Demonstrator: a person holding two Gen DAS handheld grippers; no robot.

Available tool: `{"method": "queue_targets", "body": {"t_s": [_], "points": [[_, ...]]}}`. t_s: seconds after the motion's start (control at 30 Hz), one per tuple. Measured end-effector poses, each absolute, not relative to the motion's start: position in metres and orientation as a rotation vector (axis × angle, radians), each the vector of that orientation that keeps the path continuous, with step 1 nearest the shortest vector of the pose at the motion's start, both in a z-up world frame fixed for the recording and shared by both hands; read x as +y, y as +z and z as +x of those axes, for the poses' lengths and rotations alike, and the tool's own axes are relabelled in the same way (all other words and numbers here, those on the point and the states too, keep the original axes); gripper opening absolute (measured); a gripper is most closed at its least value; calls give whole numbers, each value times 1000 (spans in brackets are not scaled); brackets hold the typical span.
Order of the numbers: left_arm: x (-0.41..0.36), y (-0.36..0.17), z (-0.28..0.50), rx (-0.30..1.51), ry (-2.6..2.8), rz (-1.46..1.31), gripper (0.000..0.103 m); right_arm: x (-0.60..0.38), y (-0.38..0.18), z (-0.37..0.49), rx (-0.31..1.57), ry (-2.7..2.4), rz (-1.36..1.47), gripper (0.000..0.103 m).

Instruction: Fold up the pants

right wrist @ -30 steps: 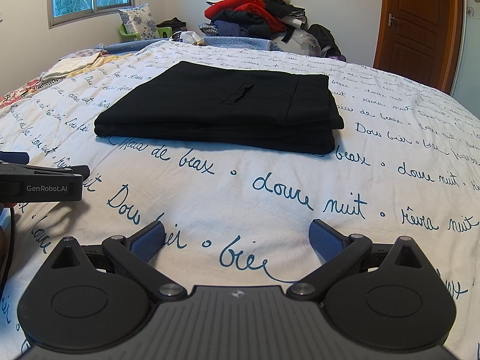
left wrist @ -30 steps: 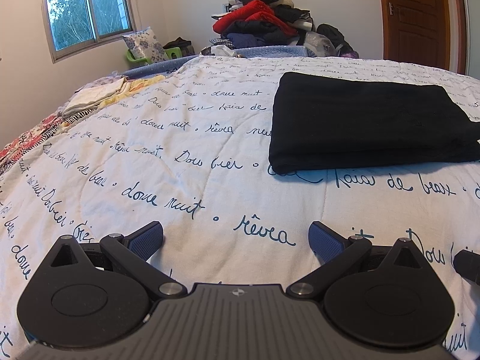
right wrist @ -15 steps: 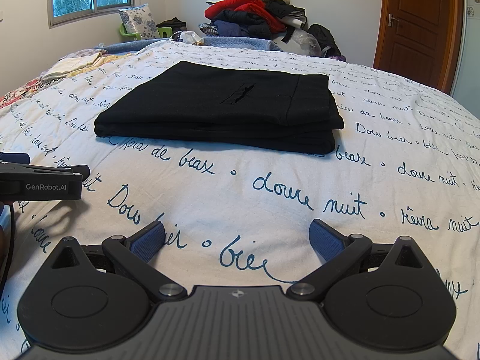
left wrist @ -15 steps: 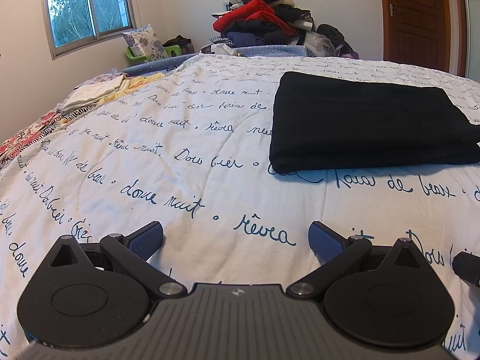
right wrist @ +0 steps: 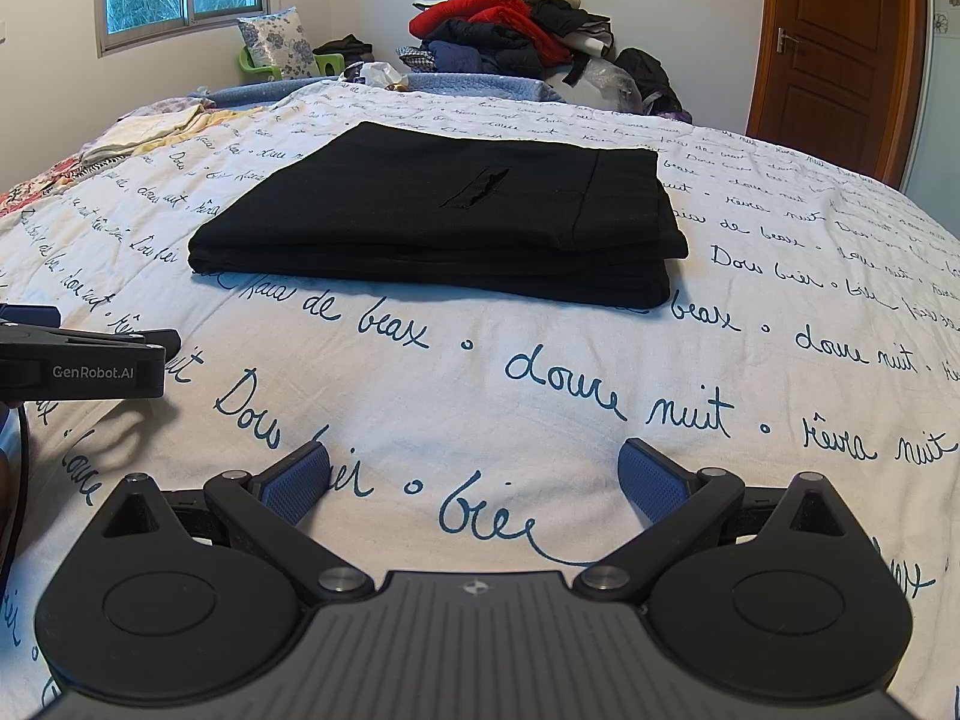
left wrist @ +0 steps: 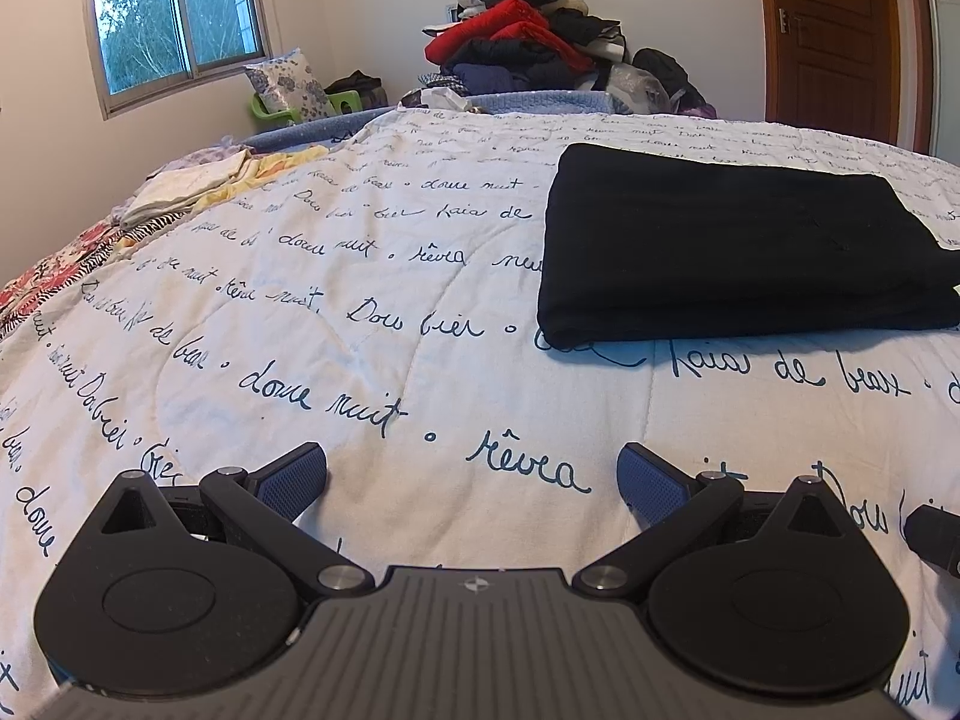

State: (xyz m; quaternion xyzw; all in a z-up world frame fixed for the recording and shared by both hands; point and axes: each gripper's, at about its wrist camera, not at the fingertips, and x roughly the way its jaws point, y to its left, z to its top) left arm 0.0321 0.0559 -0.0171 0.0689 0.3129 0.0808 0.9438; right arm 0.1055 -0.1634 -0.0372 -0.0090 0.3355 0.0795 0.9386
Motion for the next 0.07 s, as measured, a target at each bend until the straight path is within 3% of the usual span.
{"method": "queue_targets", "body": {"t_s": [0.07], "points": [[55, -17, 33, 636, 162, 145, 103, -163, -37, 105, 685, 162, -18, 103]]}}
